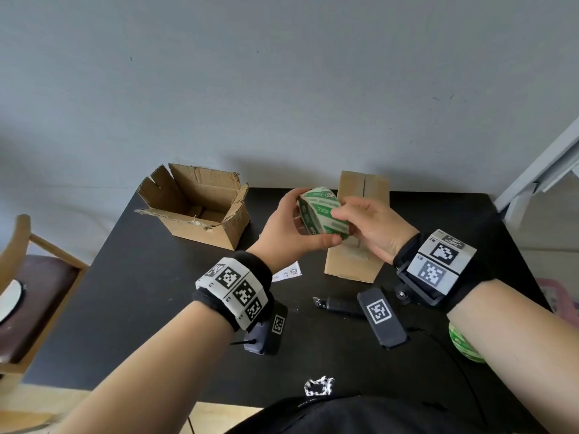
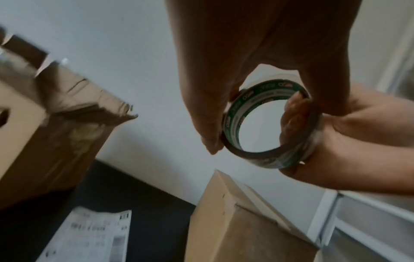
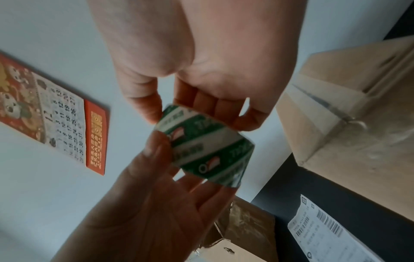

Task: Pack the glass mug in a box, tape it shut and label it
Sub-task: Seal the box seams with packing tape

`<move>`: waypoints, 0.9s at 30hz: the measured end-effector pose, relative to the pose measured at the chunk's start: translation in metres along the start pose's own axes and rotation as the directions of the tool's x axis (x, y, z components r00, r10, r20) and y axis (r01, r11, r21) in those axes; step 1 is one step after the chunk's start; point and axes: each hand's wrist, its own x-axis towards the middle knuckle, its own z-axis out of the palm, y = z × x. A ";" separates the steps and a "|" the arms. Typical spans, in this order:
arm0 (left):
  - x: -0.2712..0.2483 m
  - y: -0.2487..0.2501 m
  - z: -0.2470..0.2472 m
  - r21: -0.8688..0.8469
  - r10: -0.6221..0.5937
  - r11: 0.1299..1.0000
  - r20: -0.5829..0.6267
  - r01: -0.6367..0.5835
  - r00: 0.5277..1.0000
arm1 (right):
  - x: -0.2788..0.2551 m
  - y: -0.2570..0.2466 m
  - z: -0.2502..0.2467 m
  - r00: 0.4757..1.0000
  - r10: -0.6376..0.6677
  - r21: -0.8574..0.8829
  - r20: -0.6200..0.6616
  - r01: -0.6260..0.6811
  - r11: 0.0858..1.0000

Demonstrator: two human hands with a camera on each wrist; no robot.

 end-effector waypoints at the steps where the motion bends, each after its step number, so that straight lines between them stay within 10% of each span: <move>1: 0.000 0.000 0.000 0.024 0.028 0.999 -0.006 -0.027 1.000 | 0.001 0.001 0.001 1.000 -0.006 -0.009 -0.021 0.005 1.000; 12: -0.005 0.002 0.002 0.437 0.204 0.878 0.027 -0.195 0.979 | 0.005 0.003 0.003 0.989 0.126 0.069 -0.071 -0.121 0.990; 27: -0.004 -0.003 0.001 0.380 0.204 0.901 0.053 -0.208 0.978 | -0.004 -0.005 -0.001 0.983 0.140 0.232 0.118 -0.165 0.959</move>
